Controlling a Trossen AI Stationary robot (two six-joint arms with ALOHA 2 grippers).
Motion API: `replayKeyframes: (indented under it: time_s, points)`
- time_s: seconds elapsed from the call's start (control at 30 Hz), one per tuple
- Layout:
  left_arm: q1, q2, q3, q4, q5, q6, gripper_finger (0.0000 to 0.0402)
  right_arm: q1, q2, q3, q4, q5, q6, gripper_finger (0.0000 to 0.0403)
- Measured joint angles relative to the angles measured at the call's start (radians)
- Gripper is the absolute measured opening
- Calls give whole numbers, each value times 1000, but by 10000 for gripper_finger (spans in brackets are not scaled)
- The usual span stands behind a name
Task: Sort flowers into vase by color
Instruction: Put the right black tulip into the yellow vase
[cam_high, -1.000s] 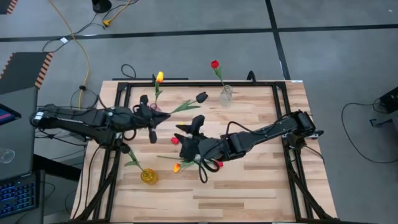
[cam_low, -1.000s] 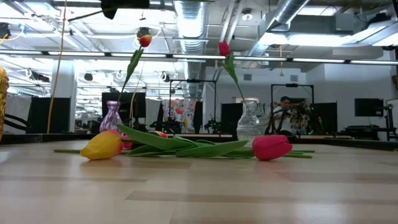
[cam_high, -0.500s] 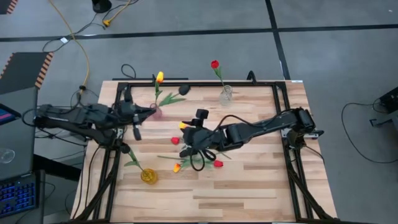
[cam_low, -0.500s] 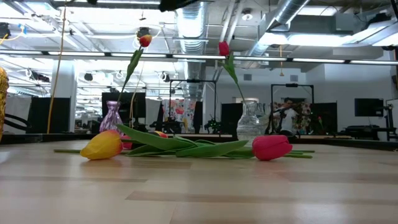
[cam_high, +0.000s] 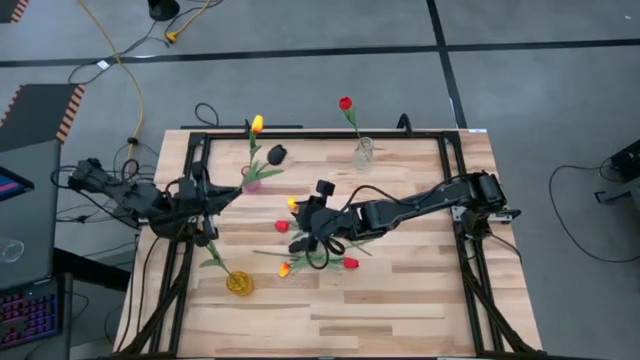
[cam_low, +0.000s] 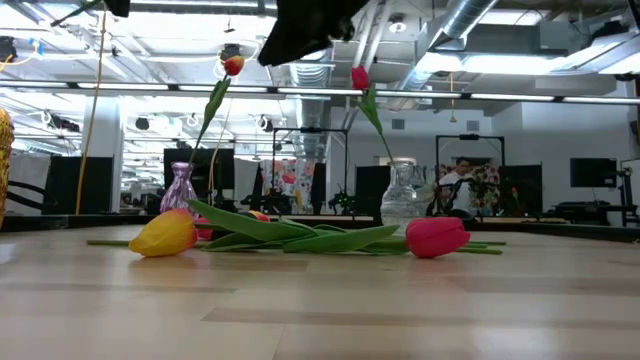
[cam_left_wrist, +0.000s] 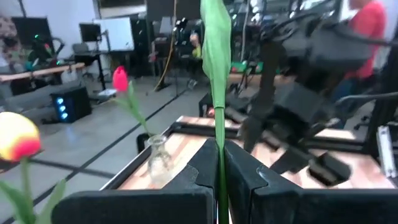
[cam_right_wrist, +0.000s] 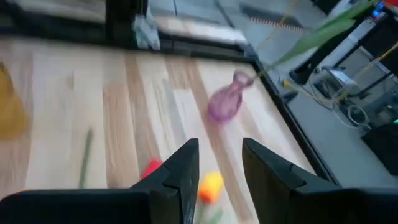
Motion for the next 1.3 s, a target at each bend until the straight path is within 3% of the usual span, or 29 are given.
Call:
replayKeyframes:
  time_s: [0.3, 0.47, 0.6, 0.77, 1.07, 1.3]
  points:
    - [-18, -5, -132, 300, 20, 79, 0, -60, -1, -157, 631, -220, -44, 148]
    - [-18, 2, -152, 310, 76, 72, 0, -103, -2, -163, 794, -353, -43, 150]
    - [-18, 23, -154, 311, 103, 73, 0, -125, -2, -163, 859, -478, -43, 150]
    - [-18, 56, -154, 311, 113, 72, 0, -129, -2, -163, 878, -544, -44, 150]
    - [-18, 131, -154, 316, 113, 73, 0, -120, -2, -163, 895, -581, -86, 150]
    - [-18, 193, -154, 412, 112, 130, 0, -119, -2, -163, 899, -582, -88, 150]
